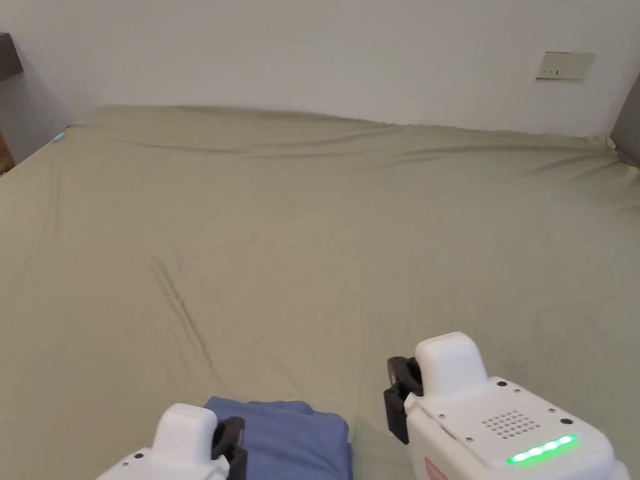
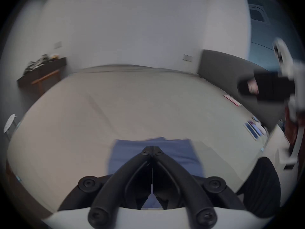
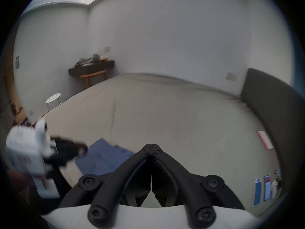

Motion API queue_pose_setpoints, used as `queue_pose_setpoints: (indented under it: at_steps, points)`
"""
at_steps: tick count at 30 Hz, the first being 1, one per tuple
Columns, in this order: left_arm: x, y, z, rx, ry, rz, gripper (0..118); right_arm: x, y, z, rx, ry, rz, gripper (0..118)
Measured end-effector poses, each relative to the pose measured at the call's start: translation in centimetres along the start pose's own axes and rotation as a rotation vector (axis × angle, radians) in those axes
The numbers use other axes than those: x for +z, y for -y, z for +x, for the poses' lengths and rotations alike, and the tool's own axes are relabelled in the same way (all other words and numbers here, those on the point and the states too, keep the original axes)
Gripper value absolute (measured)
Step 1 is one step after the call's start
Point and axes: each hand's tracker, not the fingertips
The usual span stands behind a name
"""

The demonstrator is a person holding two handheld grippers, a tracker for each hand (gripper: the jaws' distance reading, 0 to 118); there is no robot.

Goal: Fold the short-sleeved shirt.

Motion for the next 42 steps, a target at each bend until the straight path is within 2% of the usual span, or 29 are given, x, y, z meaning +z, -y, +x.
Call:
queue_pose_setpoints:
  at_steps: [2,4,5,6,8,9,11,13,14,15,16,17,18,21,24,25,27,30,31,32,33,34,35,36,37,40,42]
  points:
    - [0.1,-0.2,-3.0,0.038,-0.051,-0.006,0,-3.4,1.6,-1.4,-0.010,-0.099,-0.097,2]
    - [0.0,0.1,-5.3,0.072,-0.091,-0.030,0,-6.7,3.6,-2.4,-0.058,-0.206,-0.225,2]
    - [-0.1,0.2,-6.2,0.078,-0.092,-0.040,0,-8.1,4.7,-2.9,-0.071,-0.209,-0.274,2]
    - [-0.2,0.5,-7.0,0.091,-0.095,-0.049,0,-9.7,5.9,-3.7,-0.051,-0.188,-0.333,2]
    - [-0.6,0.8,-8.3,0.134,-0.084,-0.087,0,-11.8,8.2,-5.1,0.042,-0.139,-0.450,2]
    - [-0.8,1.1,-8.9,0.170,-0.059,-0.100,0,-12.6,9.3,-5.5,0.063,-0.149,-0.488,2]
    - [-1.3,1.3,-9.8,0.216,-0.018,-0.140,0,-12.5,10.4,-5.8,0.069,-0.149,-0.409,1]
    - [-2.5,1.3,-10.9,0.256,0.047,-0.207,27,-12.2,9.7,-5.5,0.060,-0.155,-0.420,1]
    - [-3.0,1.3,-11.3,0.279,0.088,-0.230,47,-12.4,9.4,-5.4,0.053,-0.162,-0.432,1]
    - [-3.9,1.3,-11.9,0.321,0.166,-0.272,81,-12.3,9.3,-5.1,0.055,-0.170,-0.440,1]
    - [-5.0,1.3,-12.5,0.358,0.229,-0.313,102,-12.4,9.3,-5.0,0.060,-0.178,-0.444,1]
    - [-5.9,1.4,-12.8,0.395,0.280,-0.337,113,-12.5,9.3,-5.0,0.065,-0.185,-0.445,1]
    - [-6.9,1.6,-13.2,0.442,0.323,-0.349,116,-12.5,9.3,-4.9,0.066,-0.191,-0.447,1]
    - [-9.9,2.2,-13.9,0.544,0.419,-0.412,116,-12.5,9.5,-4.7,0.057,-0.202,-0.441,1]
    - [-13.5,4.2,-14.1,0.678,0.598,-0.533,116,-12.4,9.7,-4.3,0.028,-0.215,-0.432,1]
    - [-14.4,5.0,-14.2,0.709,0.617,-0.553,116,-12.4,9.8,-4.2,0.019,-0.219,-0.429,1]
    - [-14.9,5.6,-14.5,0.808,0.725,-0.435,116,-12.4,9.9,-3.9,0.006,-0.230,-0.424,1]
    - [-16.0,6.2,-13.6,0.975,0.745,-0.476,116,-12.5,10.1,-3.5,-0.019,-0.243,-0.420,1]
    - [-16.1,6.0,-13.1,0.932,0.748,-0.485,112,-12.6,10.1,-3.5,-0.026,-0.245,-0.420,1]
    - [-16.1,5.7,-12.3,0.876,0.728,-0.512,99,-12.6,10.1,-3.5,-0.029,-0.245,-0.421,1]
    - [-15.9,5.5,-11.5,0.746,0.611,-0.553,51,-12.6,10.1,-3.5,-0.029,-0.245,-0.423,1]
    - [-15.8,5.8,-10.6,0.622,0.486,-0.594,32,-12.6,10.0,-3.6,-0.023,-0.243,-0.425,1]
    - [-15.8,6.2,-10.1,0.603,0.464,-0.604,32,-12.6,9.9,-3.7,-0.011,-0.243,-0.428,1]
    - [-15.4,5.8,-10.5,0.728,0.561,-0.533,32,-12.5,9.8,-3.8,0.008,-0.235,-0.427,1]
    - [-15.1,5.5,-10.3,0.753,0.547,-0.563,32,-12.2,9.5,-3.8,0.012,-0.235,-0.423,2]
    - [-13.3,4.2,-8.9,0.592,0.450,-0.534,32,-10.4,8.1,-2.7,0.028,-0.203,-0.353,2]
    - [-12.0,3.4,-8.4,0.521,0.421,-0.501,32,-8.6,6.6,-1.2,0.015,-0.115,-0.280,2]
